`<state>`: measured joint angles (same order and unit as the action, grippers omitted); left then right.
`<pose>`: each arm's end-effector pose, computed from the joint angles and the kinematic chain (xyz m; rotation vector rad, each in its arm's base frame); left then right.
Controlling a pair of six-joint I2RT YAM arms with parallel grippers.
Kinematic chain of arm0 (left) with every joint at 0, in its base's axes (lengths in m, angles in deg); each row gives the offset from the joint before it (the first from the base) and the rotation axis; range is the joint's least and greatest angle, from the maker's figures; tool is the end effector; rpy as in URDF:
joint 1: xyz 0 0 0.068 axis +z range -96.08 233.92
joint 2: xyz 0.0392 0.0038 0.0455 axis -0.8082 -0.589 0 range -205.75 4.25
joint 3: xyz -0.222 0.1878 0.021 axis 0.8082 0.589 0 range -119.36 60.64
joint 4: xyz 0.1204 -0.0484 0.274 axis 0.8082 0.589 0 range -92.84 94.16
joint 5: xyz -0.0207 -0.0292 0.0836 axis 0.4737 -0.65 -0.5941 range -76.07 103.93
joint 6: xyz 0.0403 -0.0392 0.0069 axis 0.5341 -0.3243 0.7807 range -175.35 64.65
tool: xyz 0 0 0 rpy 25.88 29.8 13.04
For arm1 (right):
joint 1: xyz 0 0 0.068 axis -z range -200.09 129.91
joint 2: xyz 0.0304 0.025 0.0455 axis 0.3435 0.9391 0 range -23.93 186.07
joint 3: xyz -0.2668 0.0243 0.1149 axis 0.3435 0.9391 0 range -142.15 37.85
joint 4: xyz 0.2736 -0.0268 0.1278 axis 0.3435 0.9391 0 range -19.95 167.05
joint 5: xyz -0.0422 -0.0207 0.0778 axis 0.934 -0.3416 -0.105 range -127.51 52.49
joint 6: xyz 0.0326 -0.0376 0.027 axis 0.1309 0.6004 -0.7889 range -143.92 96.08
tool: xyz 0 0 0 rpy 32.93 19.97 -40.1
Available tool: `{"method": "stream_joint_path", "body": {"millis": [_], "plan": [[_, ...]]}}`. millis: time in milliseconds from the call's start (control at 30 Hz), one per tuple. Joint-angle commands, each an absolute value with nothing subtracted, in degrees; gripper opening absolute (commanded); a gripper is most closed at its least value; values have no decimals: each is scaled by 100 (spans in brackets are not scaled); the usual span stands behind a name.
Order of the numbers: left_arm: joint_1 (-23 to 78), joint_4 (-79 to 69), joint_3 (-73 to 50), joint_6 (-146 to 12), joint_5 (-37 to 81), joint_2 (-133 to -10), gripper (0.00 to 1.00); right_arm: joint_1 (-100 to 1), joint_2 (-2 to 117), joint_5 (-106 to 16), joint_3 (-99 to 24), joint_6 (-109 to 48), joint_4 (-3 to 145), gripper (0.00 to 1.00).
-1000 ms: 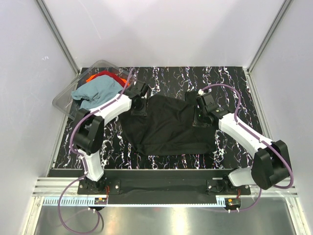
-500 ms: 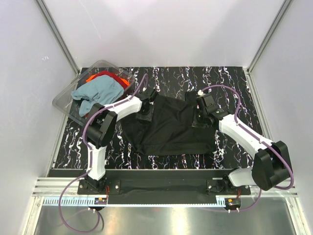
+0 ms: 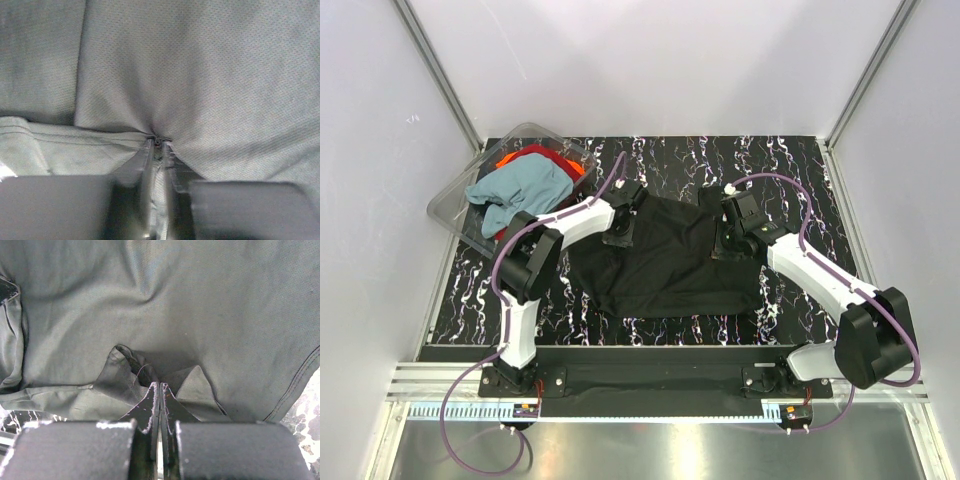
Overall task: Fold and stack the t-shirts
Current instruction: Flatten the tshirt out
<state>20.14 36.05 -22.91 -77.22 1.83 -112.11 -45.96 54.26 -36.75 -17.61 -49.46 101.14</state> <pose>0.3842 -0.2471 0.1541 0.2397 2.7516 0.0511 0.2872 0.1386 0.2428 -0.0018 2.5455 0.3455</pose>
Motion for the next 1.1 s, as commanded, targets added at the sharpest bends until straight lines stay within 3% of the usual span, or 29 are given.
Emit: {"method": "stream_joint_path", "body": {"millis": [0, 67, 133, 167, 200, 233, 267, 400, 500, 533, 600, 1067], "plan": [[2008, 3661, -2294, -7803, -119, -11098, 5, -4637, 5420, -3733, -1752, -4976, 9905, 0], [2016, 3723, -2364, -7969, -163, -10887, 0, -4637, 5473, -3733, -1769, -4976, 9888, 0], [2017, 3872, -2434, -8127, -137, -10624, 4, -4637, 5526, -3742, -1778, -4993, 9888, 0], [2017, 3899, -2496, -8154, -111, -10545, 11, -4646, 5500, -3733, -1778, -4993, 9879, 0], [2017, 3934, -2514, -8172, -67, -10405, 28, -4637, 5482, -3733, -1778, -4993, 9879, 0], [2017, 3943, -2557, -8129, -40, -10360, 32, -4637, 5465, -3733, -1787, -4993, 9887, 0], [2017, 3960, -2567, -8093, -23, -10351, 32, -4637, 5421, -3724, -1787, -4993, 9888, 0], [2017, 4066, -2584, -7953, 91, -10499, 0, -4637, 5447, -3733, -1866, -4993, 9888, 0], [2008, 4066, -2497, -7987, 170, -10561, 4, -4637, 5473, -3733, -1884, -5002, 9887, 0], [1990, 4066, -2479, -7987, 171, -10561, 21, -4637, 5465, -3733, -1884, -4993, 9879, 0], [1929, 4057, -2461, -7944, 188, -10588, 29, -4637, 5465, -3742, -1875, -4993, 9887, 0], [1700, 3969, -2672, -7847, -5, -11238, 27, -4637, 5491, -3830, -1831, -4993, 9844, 0]]}}
